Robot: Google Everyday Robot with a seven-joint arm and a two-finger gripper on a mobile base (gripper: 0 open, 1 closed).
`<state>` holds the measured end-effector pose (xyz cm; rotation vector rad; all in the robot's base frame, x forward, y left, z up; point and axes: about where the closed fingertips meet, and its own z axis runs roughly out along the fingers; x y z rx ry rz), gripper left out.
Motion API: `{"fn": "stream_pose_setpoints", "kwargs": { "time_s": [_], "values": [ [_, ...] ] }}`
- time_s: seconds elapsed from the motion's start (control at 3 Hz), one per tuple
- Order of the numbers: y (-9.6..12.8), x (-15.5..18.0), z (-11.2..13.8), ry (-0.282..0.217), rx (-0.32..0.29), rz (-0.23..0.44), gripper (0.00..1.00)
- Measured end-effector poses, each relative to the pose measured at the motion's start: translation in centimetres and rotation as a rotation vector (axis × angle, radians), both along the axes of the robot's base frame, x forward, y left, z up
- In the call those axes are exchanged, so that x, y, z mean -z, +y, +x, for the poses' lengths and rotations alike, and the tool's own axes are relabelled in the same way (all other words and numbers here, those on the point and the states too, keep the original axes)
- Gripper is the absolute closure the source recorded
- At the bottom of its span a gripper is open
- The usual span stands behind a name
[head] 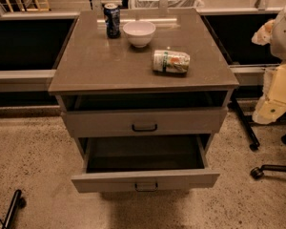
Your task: Close middle drawer
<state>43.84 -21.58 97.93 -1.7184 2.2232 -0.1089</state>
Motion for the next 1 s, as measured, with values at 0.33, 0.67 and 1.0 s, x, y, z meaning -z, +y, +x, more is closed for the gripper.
{"fn": "stream_pose_setpoints", "kwargs": {
  "time_s": [0.33, 0.67, 1.0],
  "values": [
    [0.0, 0.0, 0.0, 0.000, 0.000, 0.000, 0.00],
    [-0.1, 1.5, 0.5, 0.031, -0.004, 0.006, 0.00],
    [1.3, 6.9, 0.6, 0.090, -0.077, 0.085, 0.00]
  ]
}}
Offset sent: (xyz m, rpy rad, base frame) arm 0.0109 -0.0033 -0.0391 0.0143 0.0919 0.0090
